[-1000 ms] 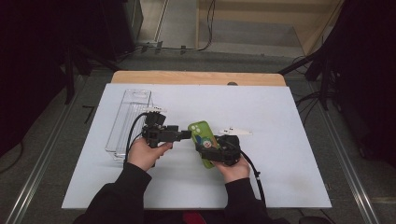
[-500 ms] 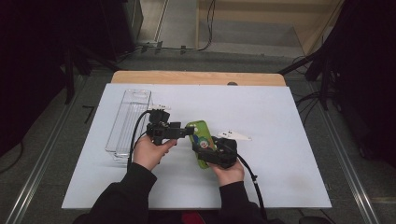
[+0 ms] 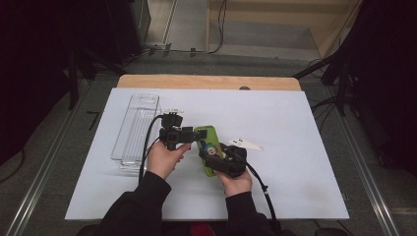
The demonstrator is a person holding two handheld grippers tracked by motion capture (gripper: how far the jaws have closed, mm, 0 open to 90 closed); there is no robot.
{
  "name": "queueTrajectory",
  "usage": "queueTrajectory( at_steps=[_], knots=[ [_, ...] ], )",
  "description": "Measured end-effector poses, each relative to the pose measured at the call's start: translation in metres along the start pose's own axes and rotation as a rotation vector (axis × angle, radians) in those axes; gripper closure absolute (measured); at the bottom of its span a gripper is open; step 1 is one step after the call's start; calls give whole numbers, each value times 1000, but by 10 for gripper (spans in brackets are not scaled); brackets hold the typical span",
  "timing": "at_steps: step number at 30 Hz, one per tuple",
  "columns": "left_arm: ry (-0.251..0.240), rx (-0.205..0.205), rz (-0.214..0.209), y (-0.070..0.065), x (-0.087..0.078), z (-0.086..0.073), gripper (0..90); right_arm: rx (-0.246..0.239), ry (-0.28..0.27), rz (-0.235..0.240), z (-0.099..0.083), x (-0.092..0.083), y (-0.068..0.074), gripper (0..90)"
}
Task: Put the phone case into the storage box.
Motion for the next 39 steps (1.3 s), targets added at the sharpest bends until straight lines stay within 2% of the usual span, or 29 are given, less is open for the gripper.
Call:
queueTrajectory(
  at_steps=[6,9,13,15,20,22,26,27,31,33,35,36,37,39],
  knots=[
    [4,-66,-33,3,4,0,427,17,-6,5,0,2,0,143],
    [-13,-114,-58,4,3,0,516,16,-13,5,0,2,0,143],
    [-26,-129,-87,4,3,1,646,17,-19,2,0,2,0,143],
    [-31,-134,-93,4,2,1,695,9,-23,0,0,3,0,143],
    [-31,-133,-105,3,1,2,734,6,-12,8,0,5,-1,142],
    [-32,-137,-118,2,0,2,748,-16,-19,3,-1,6,-1,141],
    [-32,-145,-145,1,-1,3,766,-21,-19,6,-1,6,0,139],
    [-34,-152,-161,1,-1,3,772,-30,-18,2,-1,6,0,138],
    [-41,-144,-173,-3,-3,5,779,-75,-22,2,1,6,-1,126],
    [-42,-150,-184,-3,-4,6,778,-98,1,23,3,6,-1,97],
    [-43,-145,-190,-4,-6,8,778,-133,47,20,5,8,2,0],
    [-44,-136,-189,-5,-7,9,778,-150,69,19,6,8,4,0],
    [-44,-131,-185,-5,-8,10,778,-160,84,40,7,9,6,0],
    [-50,-116,-179,-6,-11,12,778,-165,85,50,10,7,8,0]
  ],
)
Point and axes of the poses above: each handheld gripper's, and its own axes: x roughly forward along the jaws, z roughly out of its top, y roughly to its left, the point moved 4 cm from there along x, roughly forward along the jaws, and after that the axes turned 10 degrees about x, right-handed, at the moved point
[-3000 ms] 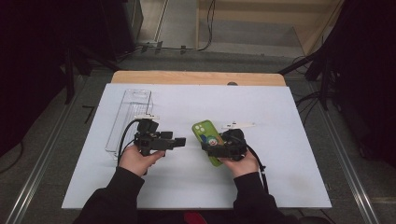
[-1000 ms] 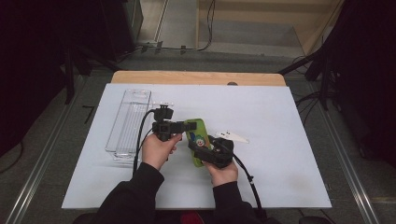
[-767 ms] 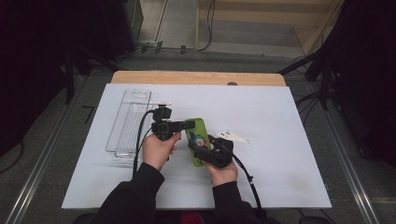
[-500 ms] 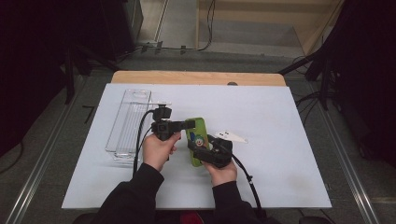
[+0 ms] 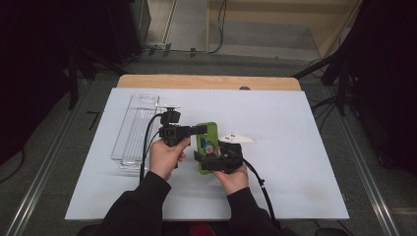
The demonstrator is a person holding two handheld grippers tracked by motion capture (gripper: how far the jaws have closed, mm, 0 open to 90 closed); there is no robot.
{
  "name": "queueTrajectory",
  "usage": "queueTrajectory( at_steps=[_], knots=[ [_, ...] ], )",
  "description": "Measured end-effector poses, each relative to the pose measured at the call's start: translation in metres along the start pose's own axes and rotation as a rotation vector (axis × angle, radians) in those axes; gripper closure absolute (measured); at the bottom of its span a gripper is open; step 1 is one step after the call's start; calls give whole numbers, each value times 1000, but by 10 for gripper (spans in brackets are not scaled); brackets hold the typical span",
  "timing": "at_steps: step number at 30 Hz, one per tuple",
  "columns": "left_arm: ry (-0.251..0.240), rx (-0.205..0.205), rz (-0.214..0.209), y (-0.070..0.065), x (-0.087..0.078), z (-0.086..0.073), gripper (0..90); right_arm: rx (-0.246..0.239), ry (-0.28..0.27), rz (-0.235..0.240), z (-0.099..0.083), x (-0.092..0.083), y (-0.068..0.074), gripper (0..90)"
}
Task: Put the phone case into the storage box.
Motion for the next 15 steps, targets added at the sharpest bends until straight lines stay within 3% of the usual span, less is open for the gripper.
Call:
queueTrajectory(
  at_steps=[2,6,10,15],
  knots=[
    [0,18,8,0,-3,3,777,-21,2,-4,3,-3,1,0],
    [3,62,13,1,-8,6,776,-43,75,1,11,-7,0,0],
    [12,107,15,3,-11,6,775,-74,102,-15,18,-10,-1,0],
    [7,158,9,6,-16,6,776,-95,147,6,26,-11,-1,0]
  ],
)
Point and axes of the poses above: each handheld gripper's, and its own axes: x roughly forward along the jaws, z roughly out of its top, y roughly to its left, the point moved 4 cm from there along x, roughly forward along the jaws, and after that the axes turned 10 degrees about x, right-handed, at the moved point
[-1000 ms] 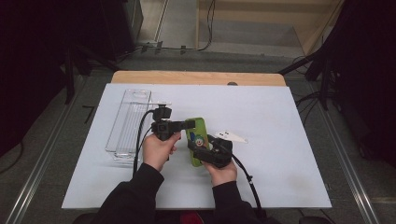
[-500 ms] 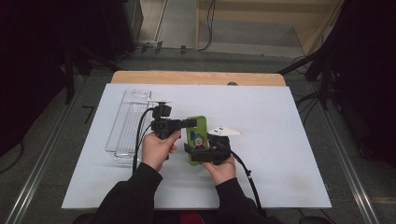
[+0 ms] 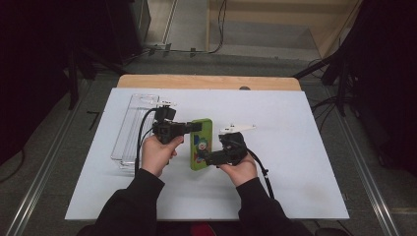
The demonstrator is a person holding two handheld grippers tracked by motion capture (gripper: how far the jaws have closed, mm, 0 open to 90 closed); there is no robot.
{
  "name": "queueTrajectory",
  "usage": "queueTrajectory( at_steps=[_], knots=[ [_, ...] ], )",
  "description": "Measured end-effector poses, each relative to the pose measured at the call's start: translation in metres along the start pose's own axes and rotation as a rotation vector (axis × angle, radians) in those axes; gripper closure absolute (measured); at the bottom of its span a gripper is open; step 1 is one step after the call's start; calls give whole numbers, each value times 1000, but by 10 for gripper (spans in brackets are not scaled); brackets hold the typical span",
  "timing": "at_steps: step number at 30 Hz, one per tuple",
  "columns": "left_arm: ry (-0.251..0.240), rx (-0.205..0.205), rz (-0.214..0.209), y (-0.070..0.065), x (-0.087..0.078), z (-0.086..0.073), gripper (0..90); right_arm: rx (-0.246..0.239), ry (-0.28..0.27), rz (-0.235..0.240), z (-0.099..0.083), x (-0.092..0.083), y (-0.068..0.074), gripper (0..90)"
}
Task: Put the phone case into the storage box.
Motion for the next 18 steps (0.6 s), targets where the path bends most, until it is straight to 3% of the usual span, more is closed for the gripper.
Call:
queueTrajectory(
  at_steps=[3,9,12,18],
  knots=[
    [3,13,-23,0,-1,-1,776,-13,13,18,3,-2,-1,0],
    [22,79,-47,-5,-4,-2,776,-82,57,86,3,-9,1,0],
    [36,118,-64,-9,-5,-4,776,-108,88,95,3,-12,1,0],
    [44,133,-103,-11,-7,-5,776,-124,90,130,5,-21,-6,0]
  ],
)
Point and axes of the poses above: each handheld gripper's, and its own axes: x roughly forward along the jaws, z roughly out of its top, y roughly to its left, the point moved 4 cm from there along x, roughly forward along the jaws, and after that the axes turned 10 degrees about x, right-handed, at the moved point
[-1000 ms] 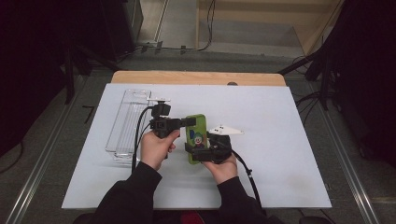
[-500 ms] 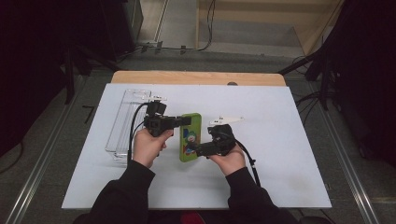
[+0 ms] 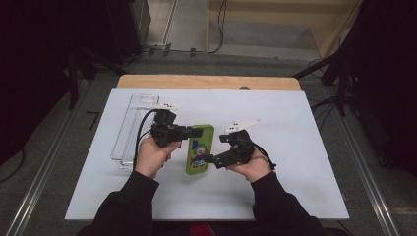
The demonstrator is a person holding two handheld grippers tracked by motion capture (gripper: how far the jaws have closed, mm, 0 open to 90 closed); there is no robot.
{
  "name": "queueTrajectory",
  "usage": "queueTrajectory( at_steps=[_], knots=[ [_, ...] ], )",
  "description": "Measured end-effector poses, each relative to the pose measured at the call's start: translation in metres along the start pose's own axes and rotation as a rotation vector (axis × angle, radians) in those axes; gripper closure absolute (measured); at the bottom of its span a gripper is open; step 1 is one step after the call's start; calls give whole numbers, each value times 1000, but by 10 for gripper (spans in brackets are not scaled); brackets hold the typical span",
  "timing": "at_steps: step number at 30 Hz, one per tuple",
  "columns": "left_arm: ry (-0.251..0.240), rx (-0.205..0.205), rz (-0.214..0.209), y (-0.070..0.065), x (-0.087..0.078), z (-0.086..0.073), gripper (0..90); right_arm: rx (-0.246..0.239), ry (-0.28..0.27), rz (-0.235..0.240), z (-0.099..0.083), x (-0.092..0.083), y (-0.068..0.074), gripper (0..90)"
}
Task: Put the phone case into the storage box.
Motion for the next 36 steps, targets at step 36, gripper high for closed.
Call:
queueTrajectory(
  at_steps=[36],
  knots=[
    [7,192,-209,-24,-1,-4,776,-104,35,151,11,-43,-16,209]
  ],
)
Point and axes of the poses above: each handheld gripper's, and its own axes: x roughly forward along the jaws, z roughly out of its top, y roughly to its left, the point moved 4 cm from there along x, roughly forward along the jaws, and after that the axes turned 10 degrees about x, right-handed, at the moved point
